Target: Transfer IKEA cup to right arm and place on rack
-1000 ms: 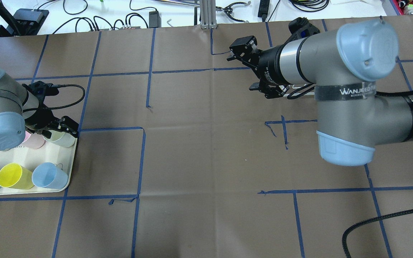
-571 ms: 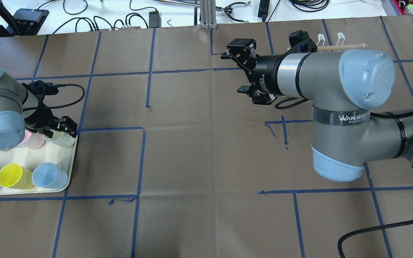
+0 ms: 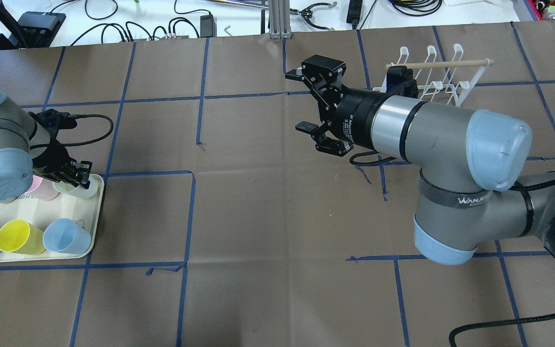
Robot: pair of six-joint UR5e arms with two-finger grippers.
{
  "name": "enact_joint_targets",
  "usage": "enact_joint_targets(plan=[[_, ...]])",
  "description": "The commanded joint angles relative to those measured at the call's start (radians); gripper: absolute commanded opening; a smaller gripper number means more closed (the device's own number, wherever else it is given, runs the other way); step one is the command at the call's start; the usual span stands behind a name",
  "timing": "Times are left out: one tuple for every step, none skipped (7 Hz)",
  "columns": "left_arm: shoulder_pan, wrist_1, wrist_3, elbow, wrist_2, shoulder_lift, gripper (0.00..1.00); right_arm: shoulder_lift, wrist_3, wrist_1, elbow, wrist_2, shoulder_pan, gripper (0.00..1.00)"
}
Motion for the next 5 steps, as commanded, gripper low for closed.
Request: enact_joint_targets(plan=[[-0.004, 0.002, 0.001, 0.015, -0.004, 0.022, 0.00, 0.000, 0.001, -0.007, 0.001, 0.004, 0.000, 1.00], [-0.015, -0.042, 0.000, 0.061, -0.009, 0.030, 0.00, 0.000, 0.001, -0.010, 0.001, 0.002, 0.000, 1.00], [-0.018, -0.154, -0.007, 0.140, -0.011, 0.042, 0.00, 0.000, -0.001, -0.011, -0.001, 0.002, 0.000, 1.00], [-0.020, -0.297, -0.010, 0.243, -0.011, 0.046, 0.00, 0.000, -0.001, -0.013, -0.001, 0.002, 0.000, 1.00], [-0.023, -0.451, -0.013, 0.337, -0.021, 0.042, 0.00, 0.000, -0.001, -0.019, -0.001, 0.002, 0.000, 1.00]])
